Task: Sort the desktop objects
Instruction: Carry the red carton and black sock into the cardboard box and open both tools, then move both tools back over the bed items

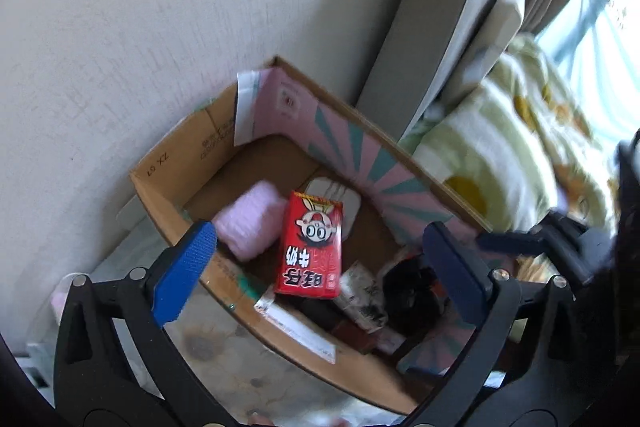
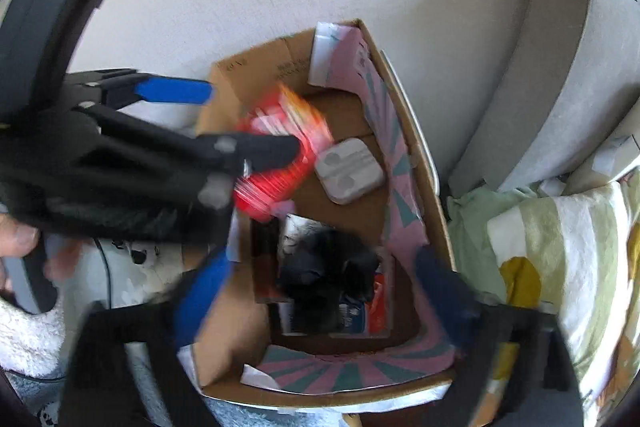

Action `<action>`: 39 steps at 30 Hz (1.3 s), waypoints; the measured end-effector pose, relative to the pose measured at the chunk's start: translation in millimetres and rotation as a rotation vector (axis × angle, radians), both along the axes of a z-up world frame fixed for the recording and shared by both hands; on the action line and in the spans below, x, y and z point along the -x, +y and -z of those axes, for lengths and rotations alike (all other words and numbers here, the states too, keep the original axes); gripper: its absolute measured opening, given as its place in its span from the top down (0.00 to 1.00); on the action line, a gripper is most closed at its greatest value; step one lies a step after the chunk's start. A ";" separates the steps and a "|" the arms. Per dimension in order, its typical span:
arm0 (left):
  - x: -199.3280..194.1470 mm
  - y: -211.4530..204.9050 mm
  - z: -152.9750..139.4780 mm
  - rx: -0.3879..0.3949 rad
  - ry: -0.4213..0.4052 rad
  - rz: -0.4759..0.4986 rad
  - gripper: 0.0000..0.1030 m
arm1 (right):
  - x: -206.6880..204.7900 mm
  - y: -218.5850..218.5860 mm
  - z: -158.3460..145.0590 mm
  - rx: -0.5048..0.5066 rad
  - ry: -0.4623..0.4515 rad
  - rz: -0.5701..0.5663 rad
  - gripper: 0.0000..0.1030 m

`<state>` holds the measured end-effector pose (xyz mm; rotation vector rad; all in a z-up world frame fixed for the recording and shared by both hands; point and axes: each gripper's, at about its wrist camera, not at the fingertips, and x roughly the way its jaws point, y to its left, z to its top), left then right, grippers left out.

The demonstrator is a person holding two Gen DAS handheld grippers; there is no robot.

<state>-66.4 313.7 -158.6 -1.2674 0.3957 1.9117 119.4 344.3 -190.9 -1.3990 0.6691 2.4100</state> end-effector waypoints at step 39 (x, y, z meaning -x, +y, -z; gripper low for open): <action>57.2 -280.7 -11.1 0.069 0.019 -0.486 0.00 | 106.4 -105.2 -20.0 -0.104 0.008 -0.358 0.00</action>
